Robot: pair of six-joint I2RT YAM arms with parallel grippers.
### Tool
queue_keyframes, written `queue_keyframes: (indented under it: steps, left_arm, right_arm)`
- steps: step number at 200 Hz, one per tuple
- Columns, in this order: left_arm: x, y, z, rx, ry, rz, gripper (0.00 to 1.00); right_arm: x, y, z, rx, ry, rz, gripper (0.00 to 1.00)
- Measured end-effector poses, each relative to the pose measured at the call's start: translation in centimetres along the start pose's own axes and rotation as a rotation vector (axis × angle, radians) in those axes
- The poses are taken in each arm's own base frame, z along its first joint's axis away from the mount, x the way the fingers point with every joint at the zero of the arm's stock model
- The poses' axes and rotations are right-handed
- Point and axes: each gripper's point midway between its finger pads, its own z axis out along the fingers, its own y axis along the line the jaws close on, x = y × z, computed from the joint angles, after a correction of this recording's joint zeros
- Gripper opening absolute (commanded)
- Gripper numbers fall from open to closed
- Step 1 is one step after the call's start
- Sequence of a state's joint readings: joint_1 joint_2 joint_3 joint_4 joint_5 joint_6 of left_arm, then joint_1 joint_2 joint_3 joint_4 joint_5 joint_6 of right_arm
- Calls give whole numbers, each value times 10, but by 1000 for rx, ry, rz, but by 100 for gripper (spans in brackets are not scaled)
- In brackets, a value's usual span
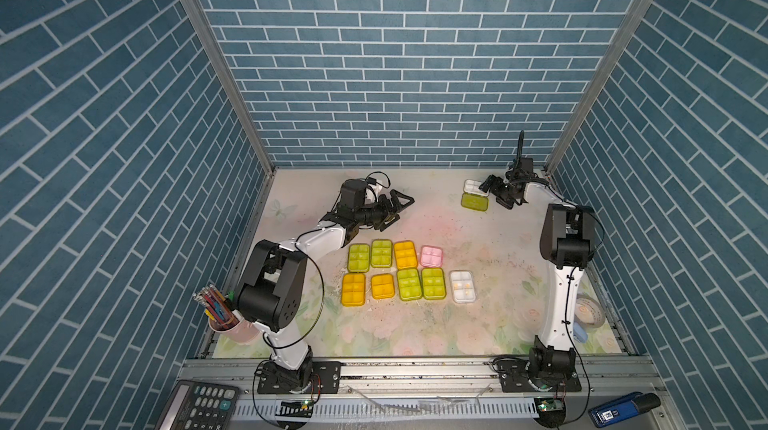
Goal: Close pillboxes
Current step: Move the pillbox to the center of the board.
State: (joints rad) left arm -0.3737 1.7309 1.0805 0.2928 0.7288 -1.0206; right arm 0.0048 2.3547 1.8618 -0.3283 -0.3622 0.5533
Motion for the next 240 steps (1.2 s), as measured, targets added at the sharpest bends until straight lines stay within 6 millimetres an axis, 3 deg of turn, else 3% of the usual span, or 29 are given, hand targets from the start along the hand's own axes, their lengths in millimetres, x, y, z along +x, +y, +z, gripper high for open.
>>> queue_keyframes:
  steps: [86, 139, 187, 240]
  left_arm:
    - [3, -2, 3, 11, 22, -3, 100]
    - [6, 0, 6, 9, 34, -5, 100]
    - [11, -2, 8, 14, 46, 2, 100]
    - [12, -2, 8, 15, 49, 11, 100]
  right_arm:
    - [-25, 20, 23, -107, -10, 25, 87]
    - [-17, 49, 36, -180, 43, -11, 86]
    - [19, 95, 49, -273, 147, -91, 84]
    - [85, 141, 50, -394, 306, -229, 82]
